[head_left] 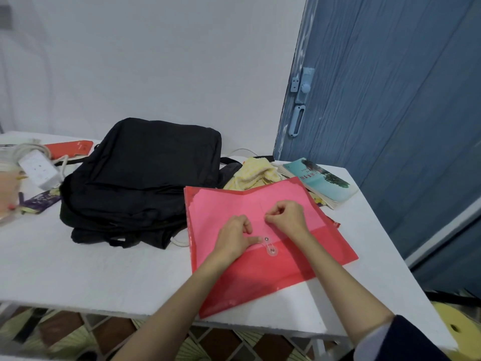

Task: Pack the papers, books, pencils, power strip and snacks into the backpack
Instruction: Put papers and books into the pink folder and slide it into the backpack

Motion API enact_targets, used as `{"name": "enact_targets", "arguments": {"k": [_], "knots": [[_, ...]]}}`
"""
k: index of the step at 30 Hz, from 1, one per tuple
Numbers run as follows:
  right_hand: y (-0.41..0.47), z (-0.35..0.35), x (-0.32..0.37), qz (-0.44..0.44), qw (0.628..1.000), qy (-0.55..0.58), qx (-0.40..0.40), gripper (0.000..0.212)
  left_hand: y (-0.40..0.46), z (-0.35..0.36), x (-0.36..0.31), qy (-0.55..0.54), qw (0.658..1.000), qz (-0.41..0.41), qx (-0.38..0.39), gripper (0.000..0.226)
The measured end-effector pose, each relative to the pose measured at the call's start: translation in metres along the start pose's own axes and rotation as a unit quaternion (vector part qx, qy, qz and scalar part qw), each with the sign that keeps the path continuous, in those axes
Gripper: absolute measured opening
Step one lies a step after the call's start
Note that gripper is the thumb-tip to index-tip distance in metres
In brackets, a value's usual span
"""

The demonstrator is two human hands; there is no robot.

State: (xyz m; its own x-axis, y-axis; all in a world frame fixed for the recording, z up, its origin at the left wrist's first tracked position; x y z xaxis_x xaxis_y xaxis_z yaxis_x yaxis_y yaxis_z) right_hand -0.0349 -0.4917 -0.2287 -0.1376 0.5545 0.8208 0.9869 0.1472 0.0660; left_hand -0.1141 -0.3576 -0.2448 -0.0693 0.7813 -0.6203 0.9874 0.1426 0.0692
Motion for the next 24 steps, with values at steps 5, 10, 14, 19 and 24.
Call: {"name": "enact_targets", "arguments": {"k": [5,10,14,19,24], "knots": [[-0.007,-0.016,-0.006,0.011,0.999,-0.004,-0.043,0.022,-0.011,0.001,-0.003,-0.006,1.000,0.026,-0.005,0.021],[-0.039,-0.040,-0.016,-0.013,0.993,-0.030,-0.117,0.008,-0.025,0.006,-0.007,-0.009,0.999,0.034,0.040,0.061],[-0.078,-0.050,-0.023,-0.027,0.984,-0.026,-0.175,0.009,-0.035,0.011,-0.013,0.052,0.995,0.076,0.030,0.063],[-0.115,-0.046,-0.032,-0.025,0.986,0.044,-0.161,0.013,-0.048,0.021,-0.029,0.163,0.978,0.127,0.026,0.059],[-0.127,-0.042,-0.038,-0.026,0.987,0.117,-0.109,0.015,-0.054,0.024,-0.031,0.216,0.959,0.178,0.050,0.072]]}}
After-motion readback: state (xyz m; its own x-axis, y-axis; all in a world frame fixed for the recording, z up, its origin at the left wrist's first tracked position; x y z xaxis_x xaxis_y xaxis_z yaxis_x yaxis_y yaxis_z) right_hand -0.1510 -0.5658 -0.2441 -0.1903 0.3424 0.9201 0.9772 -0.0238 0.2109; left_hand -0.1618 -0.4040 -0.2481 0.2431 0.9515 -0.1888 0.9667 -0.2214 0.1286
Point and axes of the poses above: each hand's wrist, its own y-axis towards the middle knuckle, its own z-axis out of the palm, x = y × z, the point moved 6 cm from there along y, towards the middle knuckle, and after that the axes turned 7 degrees about y, right-handed, at the moved point
